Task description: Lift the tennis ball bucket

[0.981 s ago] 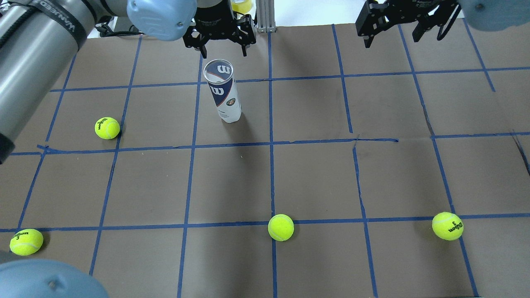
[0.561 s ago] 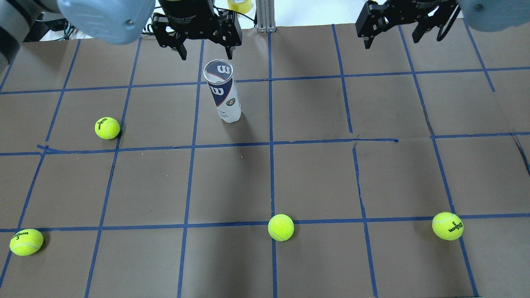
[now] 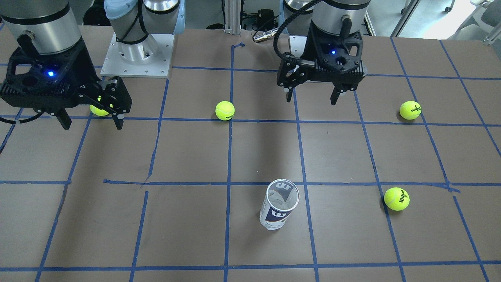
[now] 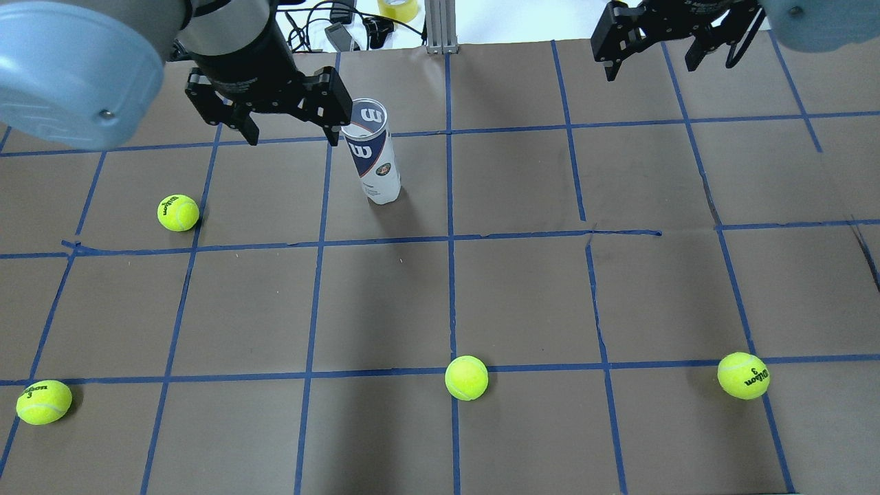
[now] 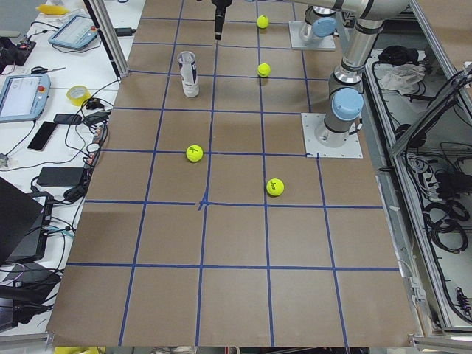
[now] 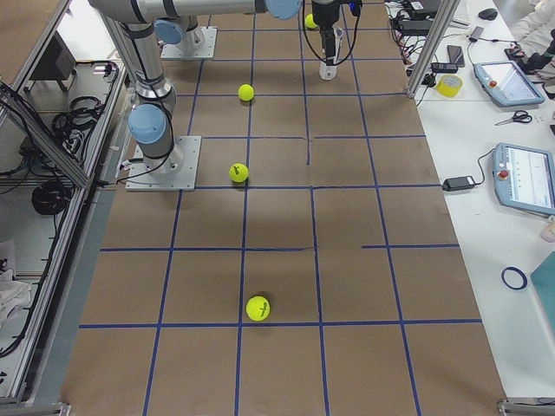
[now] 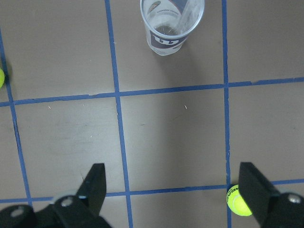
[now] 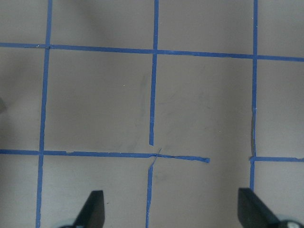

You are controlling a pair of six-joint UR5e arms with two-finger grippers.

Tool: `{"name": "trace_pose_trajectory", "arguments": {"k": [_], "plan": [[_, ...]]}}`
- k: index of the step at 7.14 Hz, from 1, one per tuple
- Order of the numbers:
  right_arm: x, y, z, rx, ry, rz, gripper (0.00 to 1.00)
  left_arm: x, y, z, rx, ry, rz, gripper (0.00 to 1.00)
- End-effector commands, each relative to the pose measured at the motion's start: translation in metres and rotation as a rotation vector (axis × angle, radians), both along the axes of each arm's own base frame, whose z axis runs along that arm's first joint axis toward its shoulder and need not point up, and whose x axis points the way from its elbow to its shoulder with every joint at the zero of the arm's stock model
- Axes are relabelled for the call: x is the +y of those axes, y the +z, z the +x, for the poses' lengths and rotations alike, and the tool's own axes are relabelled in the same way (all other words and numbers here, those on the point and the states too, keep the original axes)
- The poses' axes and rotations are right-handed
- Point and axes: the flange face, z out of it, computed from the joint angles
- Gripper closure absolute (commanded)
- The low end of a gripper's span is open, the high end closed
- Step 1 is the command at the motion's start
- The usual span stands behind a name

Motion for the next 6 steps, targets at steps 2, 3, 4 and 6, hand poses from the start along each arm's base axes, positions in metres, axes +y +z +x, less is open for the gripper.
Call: {"name": "trace_pose_trajectory", "arguments": {"k": [2, 3, 4, 6], "plan": [[0.001, 0.001, 0.0, -0.001, -0.001, -0.003, 0.0, 0.001, 0.019, 0.039, 0.016, 0.019, -0.013, 0.0], [0.002, 0.004, 0.0, -0.001, -0.001, -0.009, 0.0, 0.005, 0.017, 0.038, 0.015, 0.018, 0.013, 0.0], [0.003, 0.006, 0.0, -0.007, 0.0, -0.014, 0.0, 0.008, 0.016, 0.037, 0.013, 0.015, 0.022, 0.0], [0.002, 0.004, -0.001, 0.0, -0.001, -0.009, 0.0, 0.009, 0.009, 0.035, 0.019, 0.011, 0.037, 0.0]]}}
